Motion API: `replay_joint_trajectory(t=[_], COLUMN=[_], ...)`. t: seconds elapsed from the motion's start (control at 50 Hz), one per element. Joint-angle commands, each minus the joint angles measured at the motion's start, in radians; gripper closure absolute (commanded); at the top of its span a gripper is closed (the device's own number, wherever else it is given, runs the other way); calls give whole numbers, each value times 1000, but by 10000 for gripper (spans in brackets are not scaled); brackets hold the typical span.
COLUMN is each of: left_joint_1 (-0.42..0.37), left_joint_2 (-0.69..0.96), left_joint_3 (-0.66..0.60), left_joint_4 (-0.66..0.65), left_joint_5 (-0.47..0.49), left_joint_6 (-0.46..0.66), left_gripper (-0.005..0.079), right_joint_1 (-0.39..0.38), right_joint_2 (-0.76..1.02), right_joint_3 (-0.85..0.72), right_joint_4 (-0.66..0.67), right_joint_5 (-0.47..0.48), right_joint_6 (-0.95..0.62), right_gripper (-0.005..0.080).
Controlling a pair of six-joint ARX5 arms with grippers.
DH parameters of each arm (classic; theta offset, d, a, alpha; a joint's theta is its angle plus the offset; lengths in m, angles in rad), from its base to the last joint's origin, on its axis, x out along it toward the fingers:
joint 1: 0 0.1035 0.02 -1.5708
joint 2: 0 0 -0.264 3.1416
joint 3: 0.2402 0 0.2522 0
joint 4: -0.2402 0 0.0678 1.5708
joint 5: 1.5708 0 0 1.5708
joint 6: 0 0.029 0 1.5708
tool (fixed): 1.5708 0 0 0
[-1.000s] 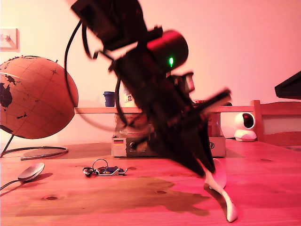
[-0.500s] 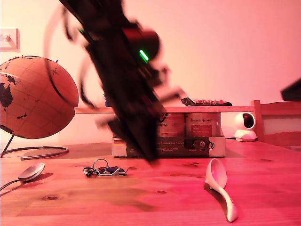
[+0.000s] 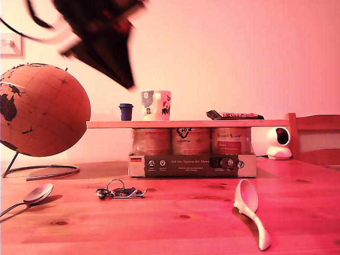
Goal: Slide the ceramic spoon to the right
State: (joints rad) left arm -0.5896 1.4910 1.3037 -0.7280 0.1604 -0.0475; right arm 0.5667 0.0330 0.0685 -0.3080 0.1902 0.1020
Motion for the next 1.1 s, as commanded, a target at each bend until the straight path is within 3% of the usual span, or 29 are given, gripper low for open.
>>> replay_joint_trajectory(t=[0.0, 0.26, 0.52, 0.64, 1.08], left_joint_1=[9, 70, 163, 210, 326], left_joint_2=[-22, -162, -330, -433, -873], left_joint_3=[-57, -231, -393, -472, -743], left_joint_4=[3, 77, 149, 202, 371], left_joint_5=[-10, -24, -23, -23, -62], left_joint_6=[15, 19, 22, 22, 21], left_gripper=[762, 762, 762, 762, 762], right_joint_1=[-31, -172, -304, -314, -314], right_joint_2=[8, 8, 8, 8, 8], right_joint_3=[12, 12, 12, 11, 12], right_joint_4=[9, 11, 38, 48, 46], right_joint_5=[-2, -58, -232, -293, -292], right_joint_6=[-5, -4, 37, 23, 30], right_gripper=[764, 764, 764, 764, 764])
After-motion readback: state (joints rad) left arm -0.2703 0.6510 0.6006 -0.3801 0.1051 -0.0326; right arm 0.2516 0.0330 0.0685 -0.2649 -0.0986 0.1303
